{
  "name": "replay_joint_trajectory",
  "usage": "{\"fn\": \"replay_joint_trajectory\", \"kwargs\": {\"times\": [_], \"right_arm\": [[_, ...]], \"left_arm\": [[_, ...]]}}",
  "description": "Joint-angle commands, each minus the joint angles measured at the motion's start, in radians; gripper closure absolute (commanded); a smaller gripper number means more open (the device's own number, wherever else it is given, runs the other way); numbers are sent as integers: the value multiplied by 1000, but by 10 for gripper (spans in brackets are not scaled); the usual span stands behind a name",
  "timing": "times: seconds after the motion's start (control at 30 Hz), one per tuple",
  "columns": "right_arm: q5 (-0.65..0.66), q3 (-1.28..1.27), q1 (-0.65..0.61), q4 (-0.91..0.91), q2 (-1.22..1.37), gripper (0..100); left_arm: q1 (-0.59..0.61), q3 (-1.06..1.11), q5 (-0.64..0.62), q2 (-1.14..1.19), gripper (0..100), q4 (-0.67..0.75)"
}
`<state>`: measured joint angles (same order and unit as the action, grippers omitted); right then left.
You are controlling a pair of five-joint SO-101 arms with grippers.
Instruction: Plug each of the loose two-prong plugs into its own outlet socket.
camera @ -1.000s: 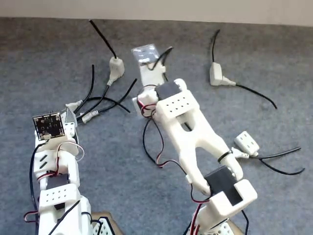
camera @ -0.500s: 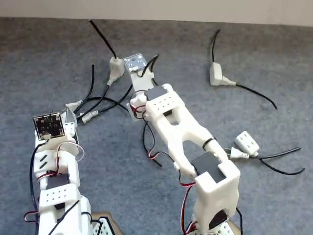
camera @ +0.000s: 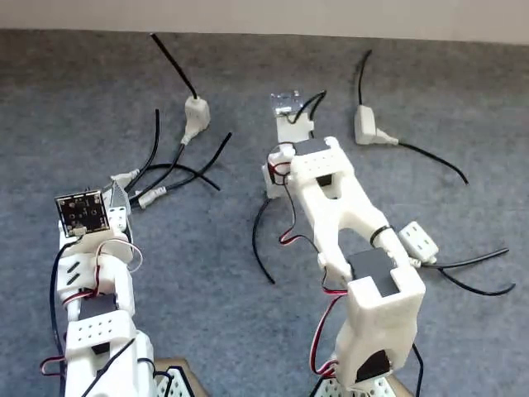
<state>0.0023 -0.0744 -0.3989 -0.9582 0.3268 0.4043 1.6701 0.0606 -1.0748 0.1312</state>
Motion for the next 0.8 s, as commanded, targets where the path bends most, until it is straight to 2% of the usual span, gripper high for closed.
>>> {"fn": "replay_joint_trajectory", "kwargs": {"times": [0.0,0.27,0.47,0.53,0.67,0.77], "right_arm": [[49,64,15,-44,-30,835],[54,252,12,-160,-199,835],[54,280,19,-300,-360,835],[55,278,28,-348,-410,835],[54,277,70,-469,-449,835],[46,275,107,-553,-446,835]], "left_arm": [[5,16,3,-10,843,14],[5,16,3,-10,843,15],[10,2,3,-10,841,-11],[10,-51,2,-10,841,-95],[8,-249,-6,-1,840,-391],[2,-443,-86,1,839,-600]]}}
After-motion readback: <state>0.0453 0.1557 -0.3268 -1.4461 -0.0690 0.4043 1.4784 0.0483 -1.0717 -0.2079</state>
